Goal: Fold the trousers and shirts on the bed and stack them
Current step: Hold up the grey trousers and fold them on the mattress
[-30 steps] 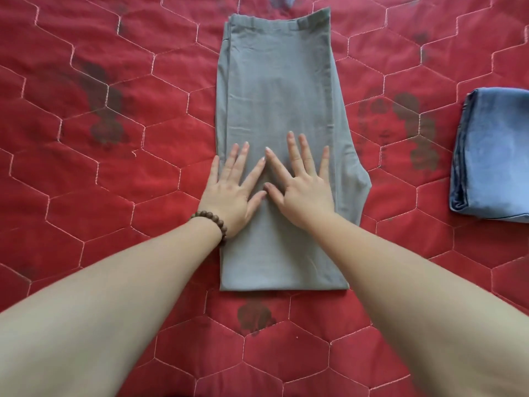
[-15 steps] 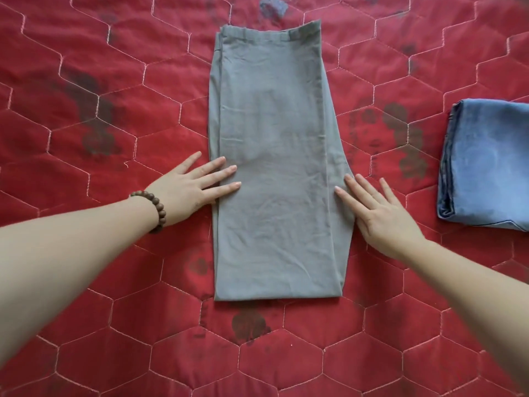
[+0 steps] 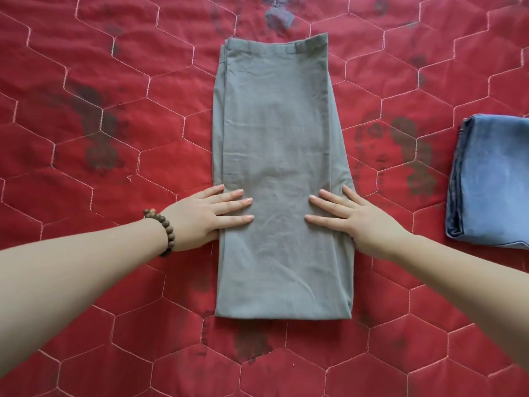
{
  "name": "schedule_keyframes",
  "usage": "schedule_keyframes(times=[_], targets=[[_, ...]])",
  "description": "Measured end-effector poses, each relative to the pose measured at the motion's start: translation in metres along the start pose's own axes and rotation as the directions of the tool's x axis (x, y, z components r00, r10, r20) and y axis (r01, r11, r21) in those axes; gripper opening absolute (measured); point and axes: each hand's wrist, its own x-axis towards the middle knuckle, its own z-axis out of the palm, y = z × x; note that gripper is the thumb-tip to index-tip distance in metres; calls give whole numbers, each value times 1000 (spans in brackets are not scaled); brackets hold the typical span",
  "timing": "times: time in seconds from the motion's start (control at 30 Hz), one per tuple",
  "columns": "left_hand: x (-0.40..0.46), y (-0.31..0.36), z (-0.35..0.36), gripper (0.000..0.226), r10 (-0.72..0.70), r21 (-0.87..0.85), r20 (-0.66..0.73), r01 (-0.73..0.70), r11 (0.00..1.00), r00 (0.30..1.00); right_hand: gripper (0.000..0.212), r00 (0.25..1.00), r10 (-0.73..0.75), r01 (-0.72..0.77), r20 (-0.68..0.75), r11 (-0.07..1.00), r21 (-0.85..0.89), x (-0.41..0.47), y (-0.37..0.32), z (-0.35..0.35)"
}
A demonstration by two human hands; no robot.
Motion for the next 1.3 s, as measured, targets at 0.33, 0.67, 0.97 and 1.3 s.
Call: schedule_keyframes(times=[0.33, 0.67, 0.97, 1.3], targets=[[3, -62, -65, 41, -167, -763, 90, -39, -645, 982, 45, 828, 463, -362, 316, 12, 932, 54, 72, -95], [73, -79, -56, 5, -824, -923, 210, 385, 10, 525, 39, 763, 577, -168, 291, -258, 951, 78, 74, -72], [92, -78, -65, 10, -907, -944, 100, 328, 44, 410, 9, 550, 798, -35, 248, -274, 961, 94, 58, -62], [109, -80, -75, 13, -982, -874, 15, 479, 79, 189, 24, 305, 952, -301, 16, 81, 950, 101, 42, -80]])
